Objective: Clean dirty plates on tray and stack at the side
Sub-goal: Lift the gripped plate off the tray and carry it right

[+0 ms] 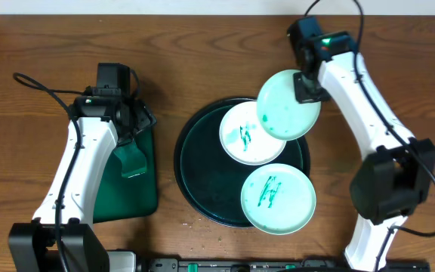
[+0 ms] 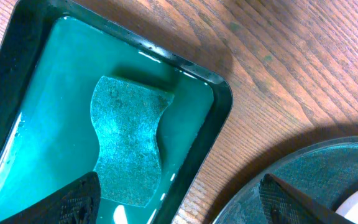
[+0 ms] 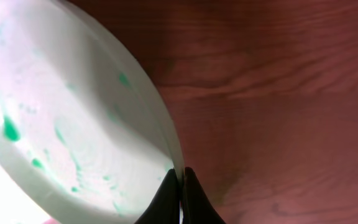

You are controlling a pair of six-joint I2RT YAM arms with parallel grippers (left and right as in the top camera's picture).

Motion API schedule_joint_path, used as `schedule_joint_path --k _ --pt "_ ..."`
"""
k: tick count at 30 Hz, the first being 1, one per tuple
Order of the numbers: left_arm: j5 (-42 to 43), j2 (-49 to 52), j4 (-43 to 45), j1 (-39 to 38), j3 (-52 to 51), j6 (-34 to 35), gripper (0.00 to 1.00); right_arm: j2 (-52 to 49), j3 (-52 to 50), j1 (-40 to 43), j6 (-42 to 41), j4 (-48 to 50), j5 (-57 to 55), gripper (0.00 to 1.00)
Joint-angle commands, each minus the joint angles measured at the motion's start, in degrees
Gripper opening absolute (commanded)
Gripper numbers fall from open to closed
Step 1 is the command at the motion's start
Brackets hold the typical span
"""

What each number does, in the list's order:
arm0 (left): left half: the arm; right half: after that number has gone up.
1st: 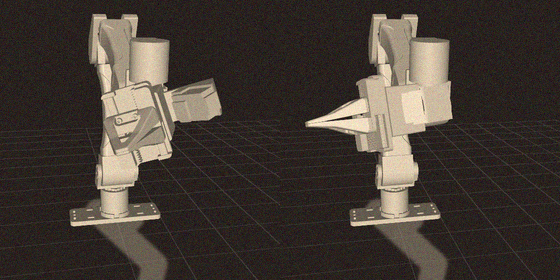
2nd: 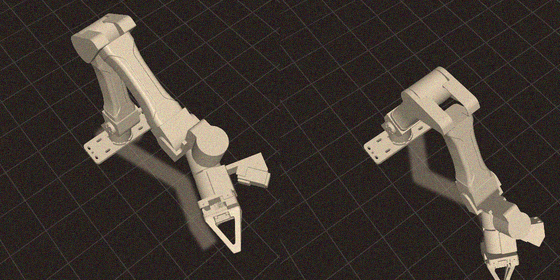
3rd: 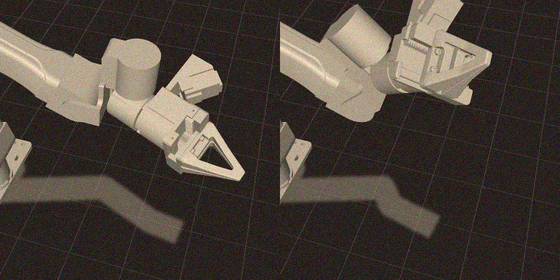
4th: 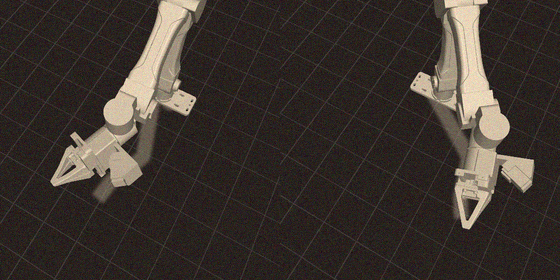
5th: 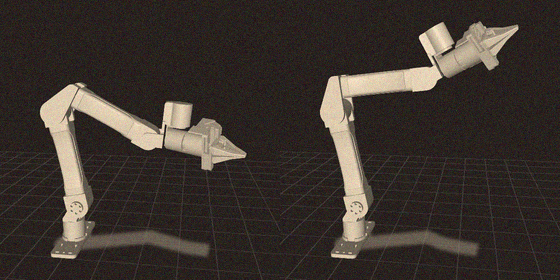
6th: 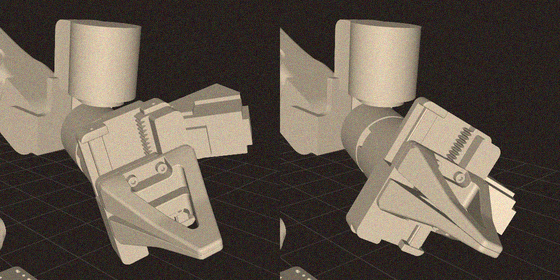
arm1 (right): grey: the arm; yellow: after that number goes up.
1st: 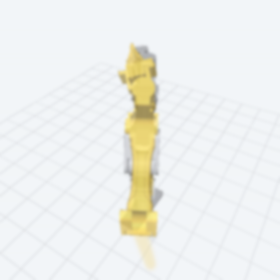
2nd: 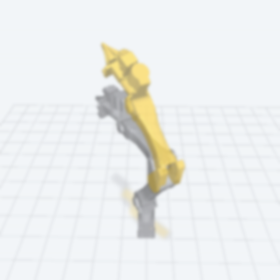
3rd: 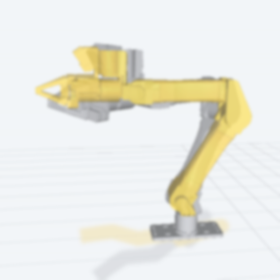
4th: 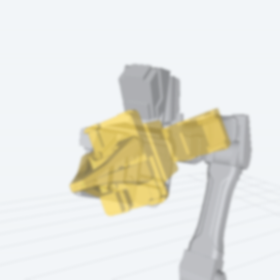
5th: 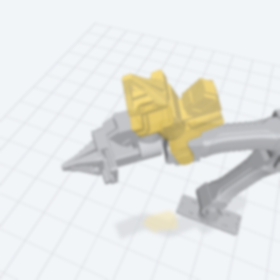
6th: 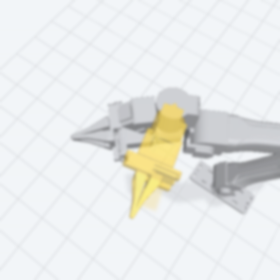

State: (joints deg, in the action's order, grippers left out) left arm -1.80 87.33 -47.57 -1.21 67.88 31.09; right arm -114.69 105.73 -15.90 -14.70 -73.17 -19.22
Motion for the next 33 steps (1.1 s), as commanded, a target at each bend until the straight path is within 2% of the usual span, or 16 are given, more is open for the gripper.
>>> schedule_joint_path --k 1,24,28,33 --pt "-0.1 -0.1 -0.1 0.3 0.8 -0.4 0.82 3.8 1.2 2.6 -0.9 -0.5 -2.0 0.01" --pt "-0.1 -0.1 0.1 0.3 0.8 -0.4 0.82 3.7 1.1 29.9 -1.2 -1.1 3.1 0.01" --pt "-0.1 -0.1 0.1 0.3 0.8 -0.4 0.82 1.4 1.0 34.4 -0.3 -0.4 6.4 0.01" --pt "-0.1 -0.1 0.1 0.3 0.8 -0.4 0.82 -3.4 1.0 35.8 0.0 -0.3 9.2 0.01"
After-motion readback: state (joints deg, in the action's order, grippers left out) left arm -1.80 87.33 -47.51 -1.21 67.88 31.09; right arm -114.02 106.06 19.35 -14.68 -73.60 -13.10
